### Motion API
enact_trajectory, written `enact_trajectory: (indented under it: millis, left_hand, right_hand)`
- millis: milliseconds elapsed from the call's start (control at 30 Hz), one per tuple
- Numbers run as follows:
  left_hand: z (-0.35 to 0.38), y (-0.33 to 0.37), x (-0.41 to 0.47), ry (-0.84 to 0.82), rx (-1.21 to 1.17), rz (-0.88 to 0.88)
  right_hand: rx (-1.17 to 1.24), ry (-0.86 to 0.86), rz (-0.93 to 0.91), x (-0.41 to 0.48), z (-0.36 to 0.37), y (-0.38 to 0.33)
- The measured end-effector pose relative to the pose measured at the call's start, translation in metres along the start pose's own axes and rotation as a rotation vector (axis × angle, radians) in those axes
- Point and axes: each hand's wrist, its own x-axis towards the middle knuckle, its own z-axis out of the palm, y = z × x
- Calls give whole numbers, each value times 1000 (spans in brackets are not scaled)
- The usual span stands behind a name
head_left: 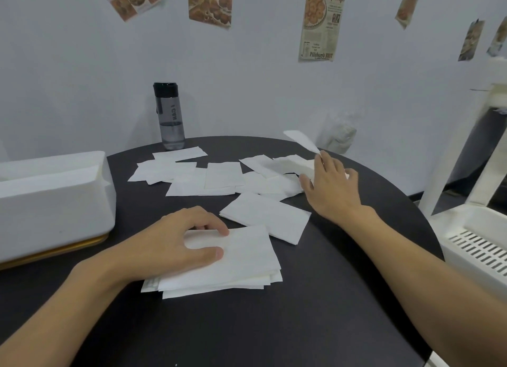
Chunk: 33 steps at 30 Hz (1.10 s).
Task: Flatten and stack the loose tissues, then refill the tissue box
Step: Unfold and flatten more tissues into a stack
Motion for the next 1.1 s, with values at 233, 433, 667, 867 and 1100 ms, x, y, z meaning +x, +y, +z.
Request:
enact_trajectory:
  millis: [233, 433, 667, 867, 1100]
  left_hand:
    - [2, 0, 2, 246, -27, 7]
    - [-6, 5, 6, 744, -150, 8]
    - [-8, 6, 6, 774, -228, 32]
    - [-13, 14, 3, 748, -280, -2]
    - [-6, 22, -13, 496, -70, -80]
  right_hand:
    - [575, 170, -328, -17, -34, -38]
    - [941, 226, -455, -36, -47, -79]
    - [1226, -4, -332, -47, -58, -90]
    - [1310, -202, -214, -48, -71, -85]
    - [922, -396, -307, -65, -68, -78]
